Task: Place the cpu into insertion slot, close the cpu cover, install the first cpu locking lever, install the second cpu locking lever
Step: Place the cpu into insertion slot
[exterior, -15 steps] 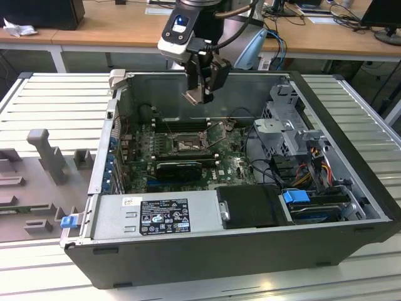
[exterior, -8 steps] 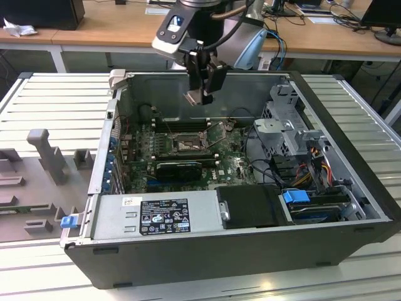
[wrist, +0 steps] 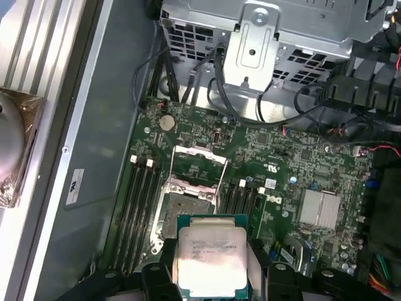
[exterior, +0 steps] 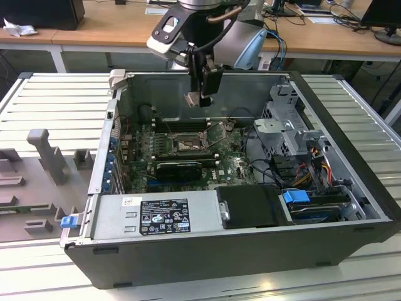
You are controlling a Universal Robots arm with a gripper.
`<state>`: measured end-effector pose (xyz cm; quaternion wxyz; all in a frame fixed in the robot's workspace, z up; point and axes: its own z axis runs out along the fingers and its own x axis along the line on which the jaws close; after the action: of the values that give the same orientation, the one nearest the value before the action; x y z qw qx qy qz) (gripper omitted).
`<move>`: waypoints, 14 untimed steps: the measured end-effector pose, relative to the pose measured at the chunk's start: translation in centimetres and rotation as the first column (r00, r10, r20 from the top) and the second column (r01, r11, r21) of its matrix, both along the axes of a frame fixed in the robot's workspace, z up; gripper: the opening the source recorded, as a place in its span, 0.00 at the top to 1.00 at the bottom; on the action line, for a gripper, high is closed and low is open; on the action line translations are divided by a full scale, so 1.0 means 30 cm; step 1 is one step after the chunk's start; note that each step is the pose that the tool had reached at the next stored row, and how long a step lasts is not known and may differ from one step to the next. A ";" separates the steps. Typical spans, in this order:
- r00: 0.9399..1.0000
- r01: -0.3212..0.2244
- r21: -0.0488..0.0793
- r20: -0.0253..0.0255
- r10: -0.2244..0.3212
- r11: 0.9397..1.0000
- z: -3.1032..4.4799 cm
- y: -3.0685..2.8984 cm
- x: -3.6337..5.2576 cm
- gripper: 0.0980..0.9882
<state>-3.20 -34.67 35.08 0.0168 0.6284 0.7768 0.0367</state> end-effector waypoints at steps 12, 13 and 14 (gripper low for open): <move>0.996 0.085 -0.001 -0.023 -0.085 0.996 -0.016 0.000 0.000 0.52; 0.994 0.105 -0.001 -0.024 -0.105 0.994 -0.018 0.000 0.000 0.52; 0.992 0.124 -0.001 -0.024 -0.124 0.992 -0.020 0.000 0.000 0.52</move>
<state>-3.19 -34.67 34.48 0.0099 0.6759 0.7363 0.0283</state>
